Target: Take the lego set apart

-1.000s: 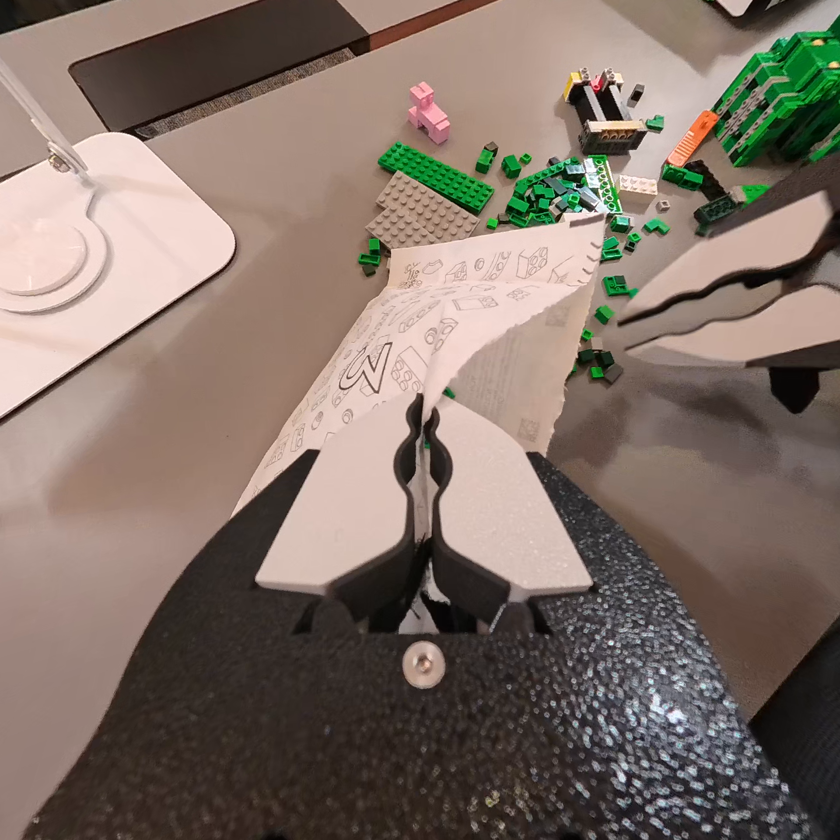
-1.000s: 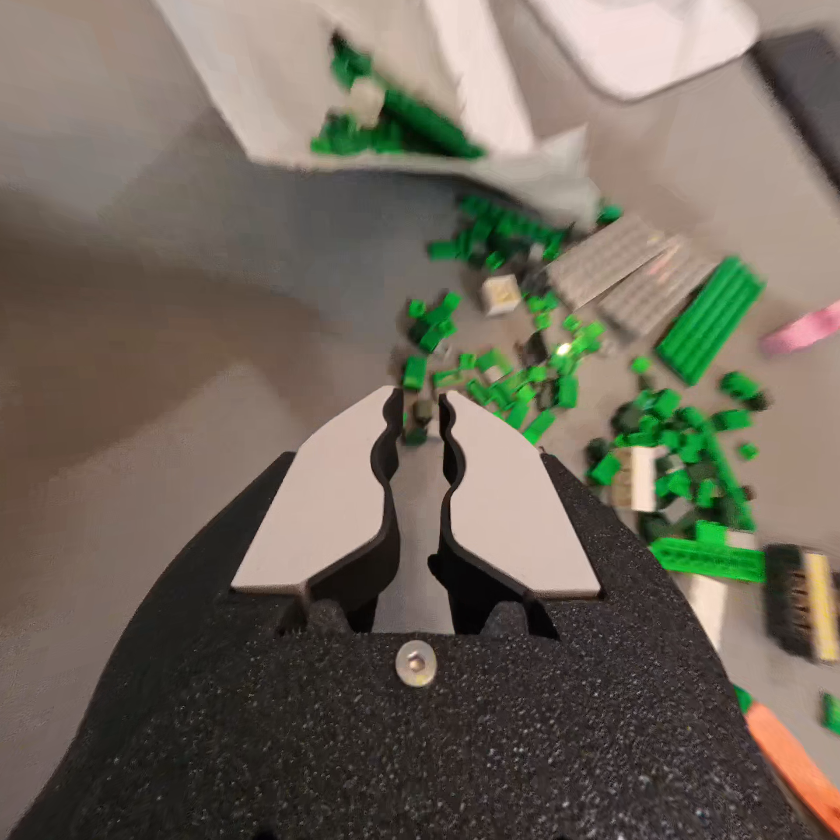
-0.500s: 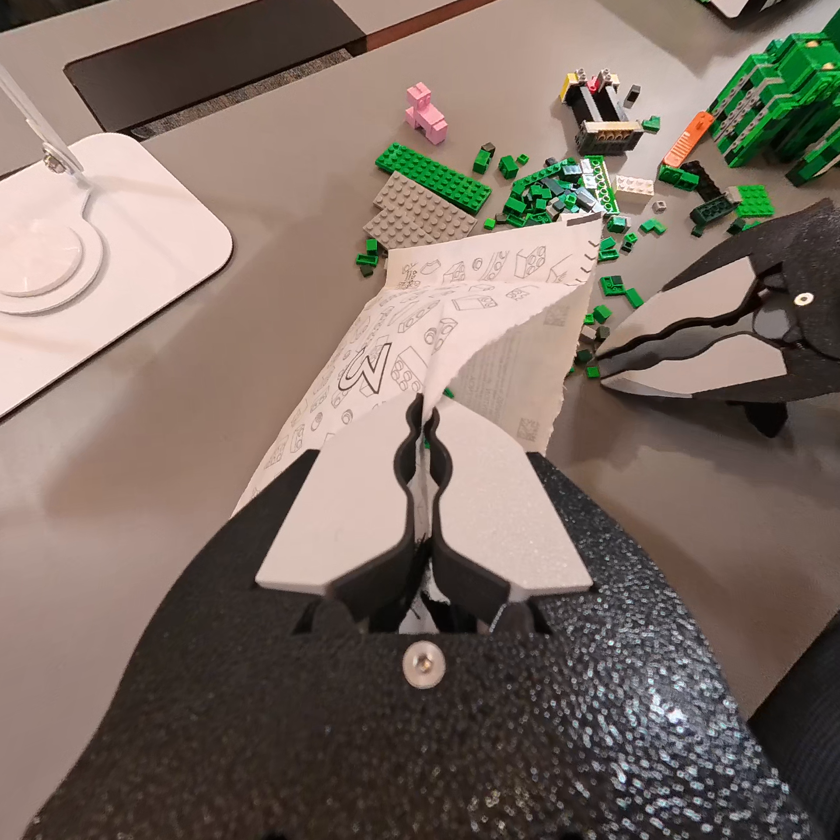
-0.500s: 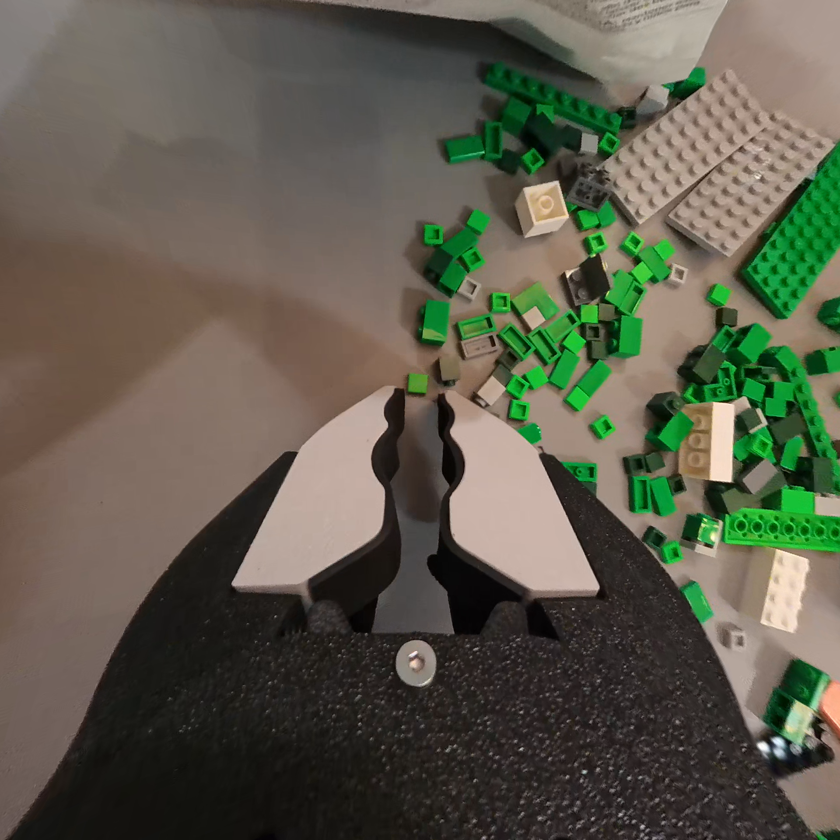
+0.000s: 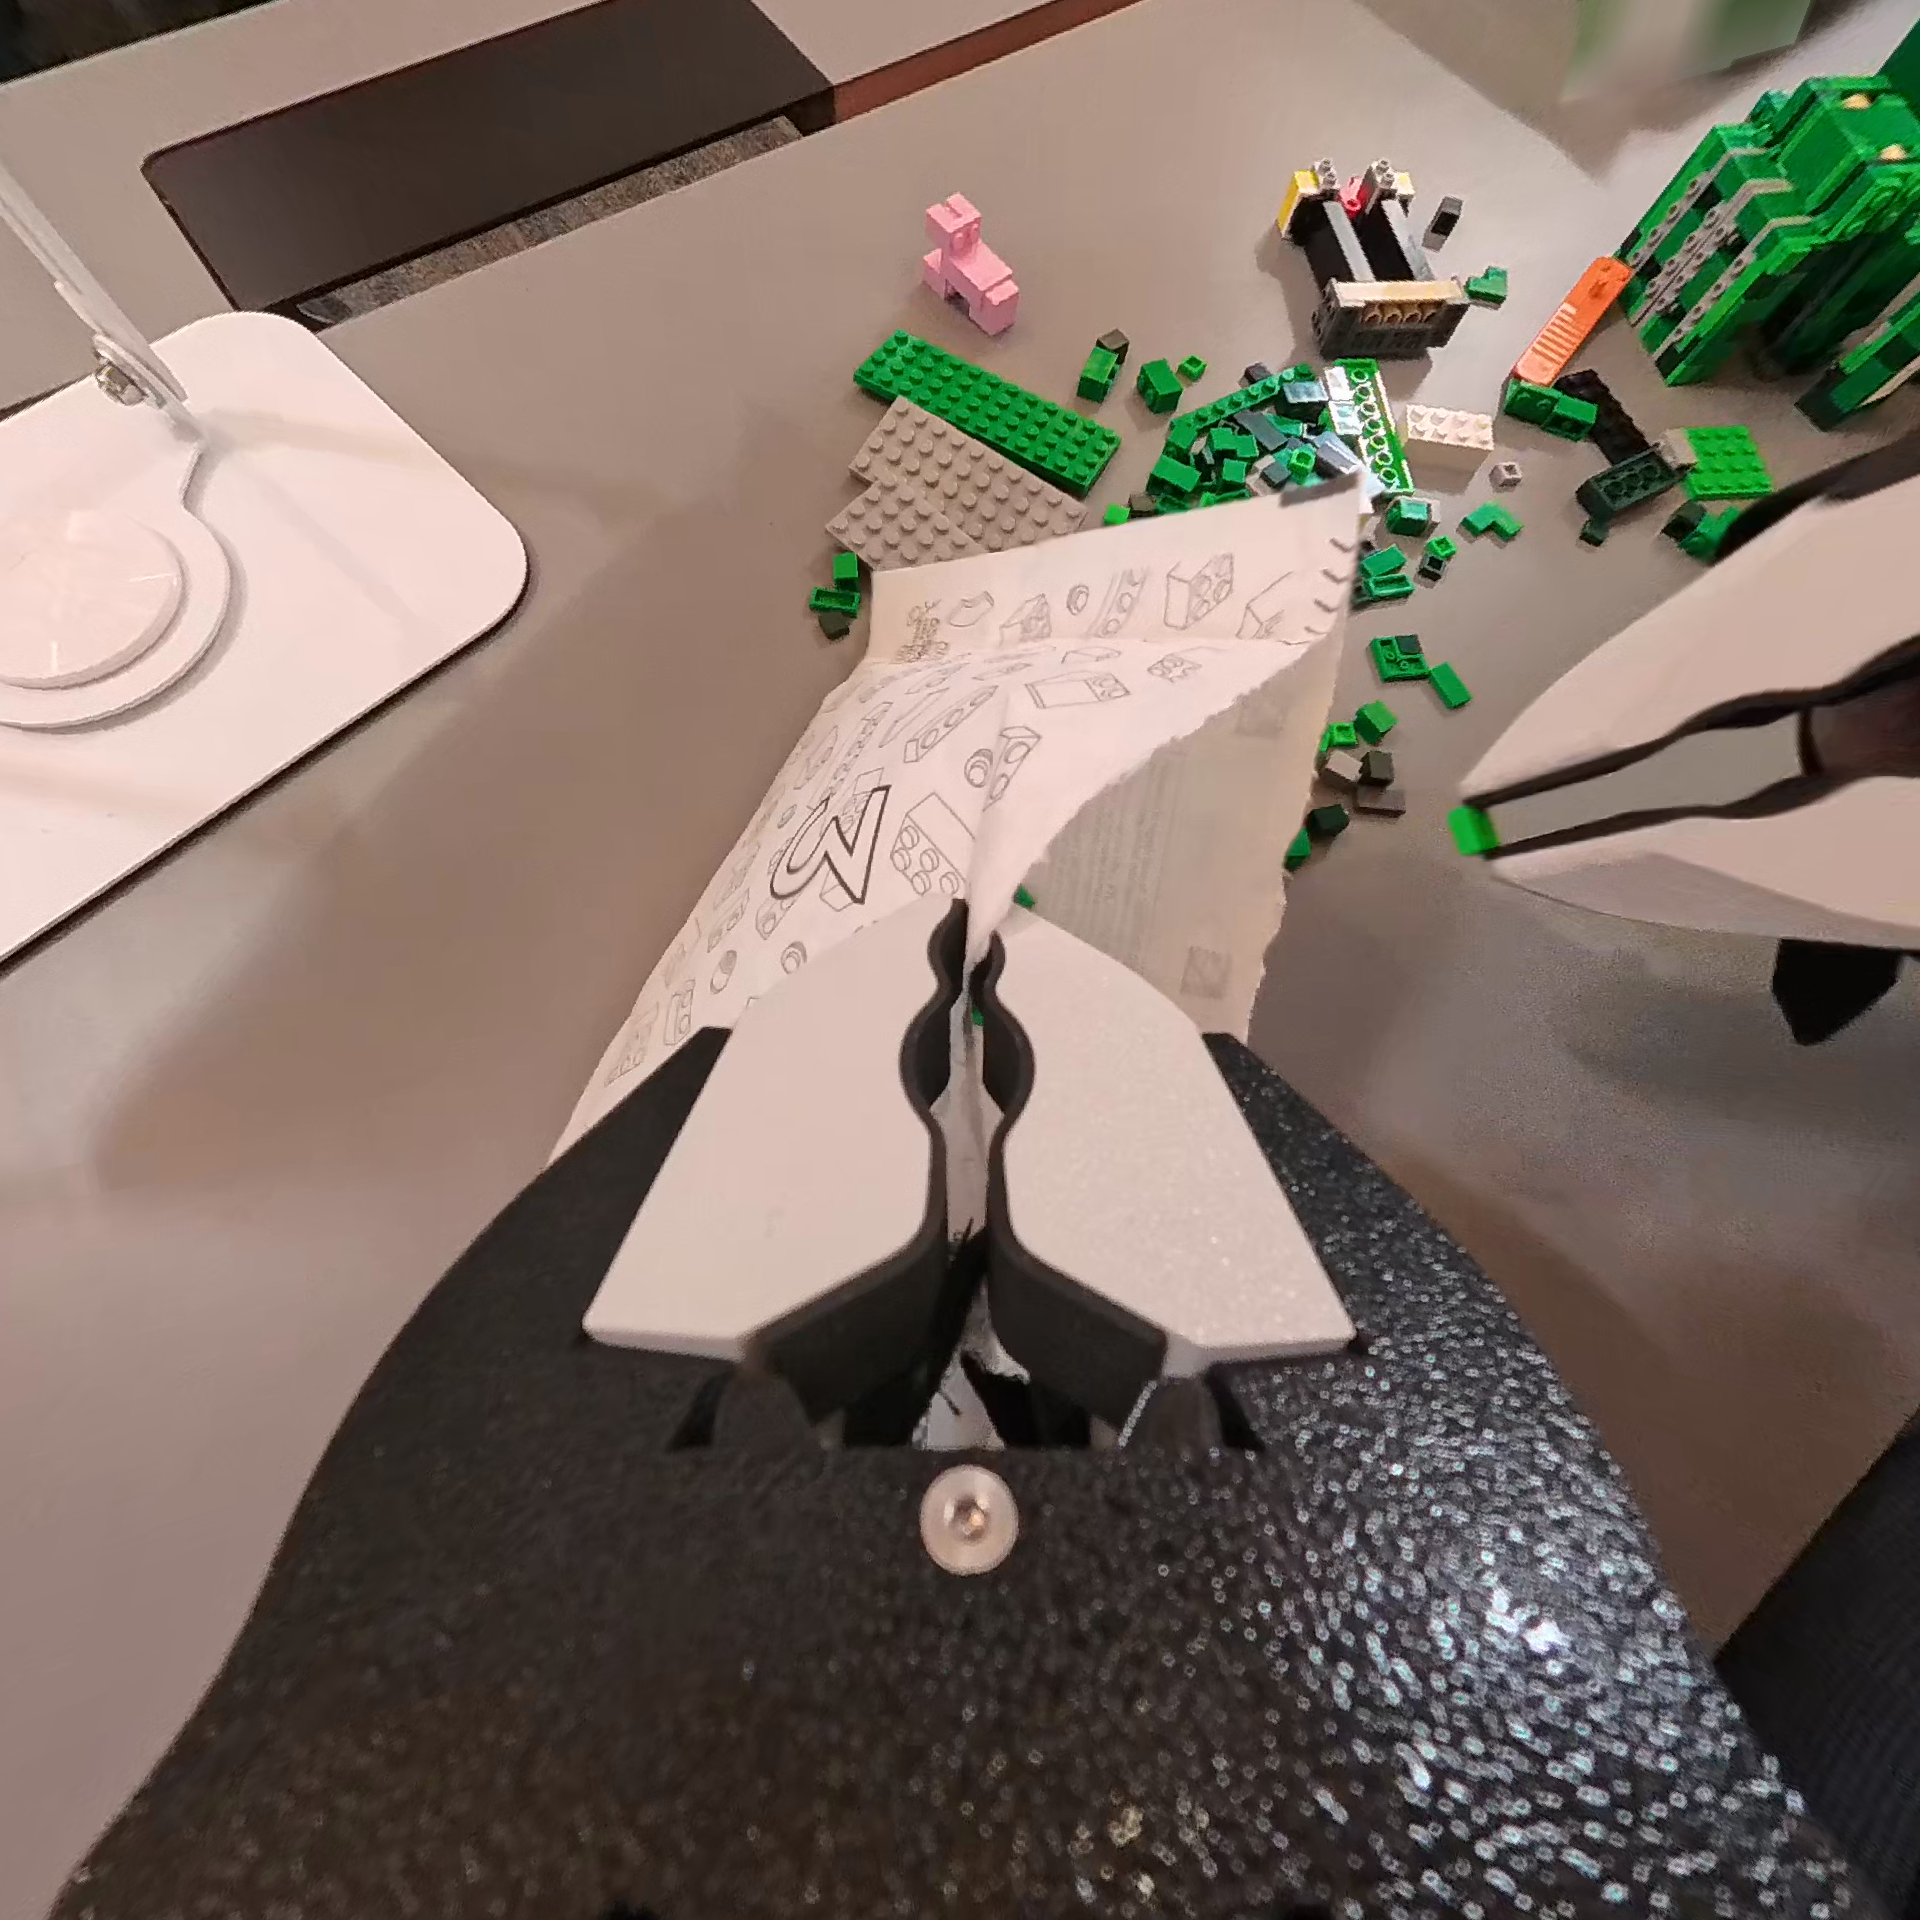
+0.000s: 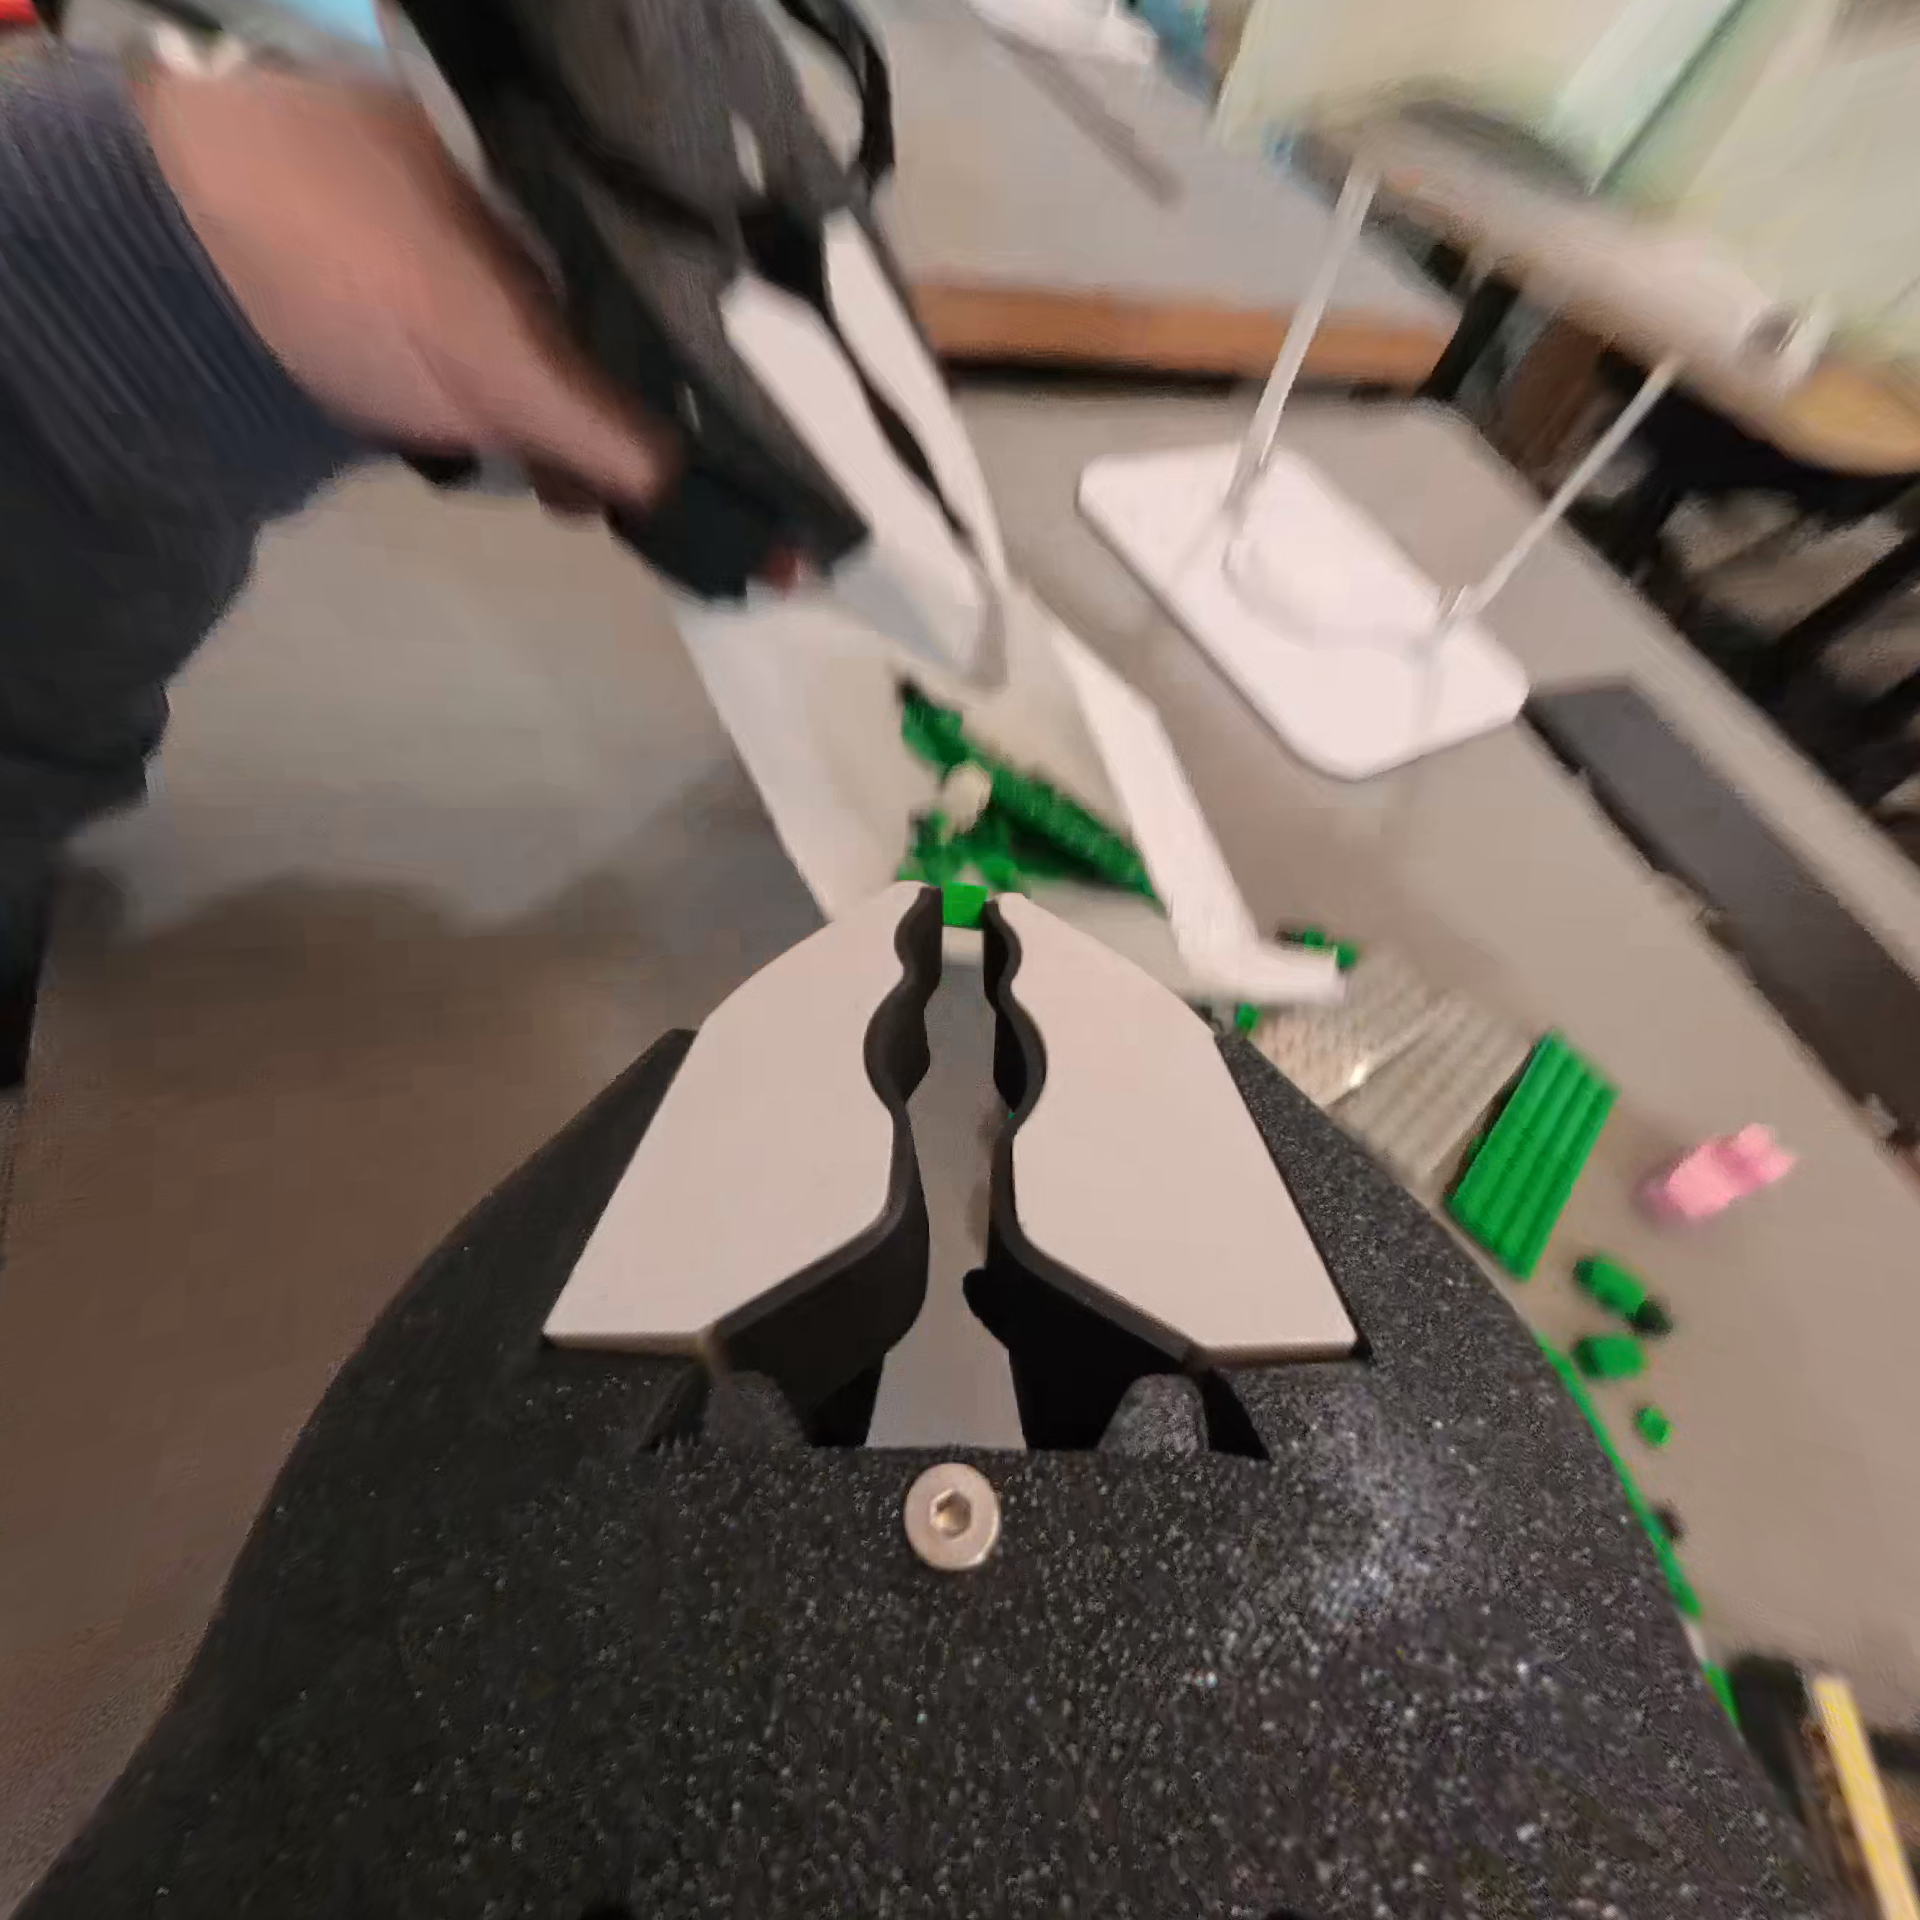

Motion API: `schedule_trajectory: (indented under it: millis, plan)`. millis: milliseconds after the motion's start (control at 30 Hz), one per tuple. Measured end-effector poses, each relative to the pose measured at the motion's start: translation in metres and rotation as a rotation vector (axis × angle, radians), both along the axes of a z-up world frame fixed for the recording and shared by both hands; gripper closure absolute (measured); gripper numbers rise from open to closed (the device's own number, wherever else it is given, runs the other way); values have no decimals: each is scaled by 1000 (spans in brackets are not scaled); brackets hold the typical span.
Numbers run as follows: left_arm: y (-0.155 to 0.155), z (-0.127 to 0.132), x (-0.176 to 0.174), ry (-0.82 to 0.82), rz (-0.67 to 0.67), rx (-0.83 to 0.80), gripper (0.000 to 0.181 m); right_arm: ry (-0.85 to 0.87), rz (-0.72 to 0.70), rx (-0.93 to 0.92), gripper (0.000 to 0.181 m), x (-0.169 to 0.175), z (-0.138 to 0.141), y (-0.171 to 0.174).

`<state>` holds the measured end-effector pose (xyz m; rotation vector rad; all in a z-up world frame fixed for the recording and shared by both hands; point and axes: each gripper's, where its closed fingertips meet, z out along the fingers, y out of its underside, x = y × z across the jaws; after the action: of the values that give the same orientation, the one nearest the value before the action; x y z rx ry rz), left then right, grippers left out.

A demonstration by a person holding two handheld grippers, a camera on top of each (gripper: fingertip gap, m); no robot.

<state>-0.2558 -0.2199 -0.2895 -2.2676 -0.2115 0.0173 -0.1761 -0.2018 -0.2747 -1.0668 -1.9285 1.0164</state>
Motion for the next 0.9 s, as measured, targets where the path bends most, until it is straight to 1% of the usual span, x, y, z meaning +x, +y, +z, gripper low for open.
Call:
schedule_trajectory:
  millis: [33, 67, 100, 167, 267, 400, 533, 600, 700, 800, 900]
  plan:
    - [1, -1, 1, 0, -3, -2, 181, 55, -2, 8, 175, -7, 11, -6]
    - [1, -1, 2, 1, -7, -5, 181, 83, -12, 34, 175, -13, 16, -10]
    - [2, -1, 2, 4, -9, -7, 181, 89, -26, 74, 175, -20, 15, -11]
    - [2, -1, 3, 8, -11, -9, 181, 68, -43, 134, 174, -32, 4, -12]
    - [1, -1, 3, 10, -12, -9, 181, 76, -29, 103, 175, -43, -4, -18]
    - [0, 0, 1, 9, -5, -3, 181, 102, -16, 75, 166, -45, -3, -21]
    - [0, 0, 0, 6, -2, 1, 181, 123, 37, 44, 168, -35, -1, -21]
    - [0, 0, 0, 5, -2, 0, 181, 193, 25, 71, 174, -28, 4, -8]
    - [-1, -1, -1, 5, 3, -3, 181, 267, -49, 84, 176, -17, 10, 29]
    - [-2, 0, -4, 7, 13, 5, 181, 254, -155, 42, 175, -5, 2, 76]
    - [-2, 0, -5, 2, 17, 8, 181, 205, -233, -3, 175, 8, -12, 113]
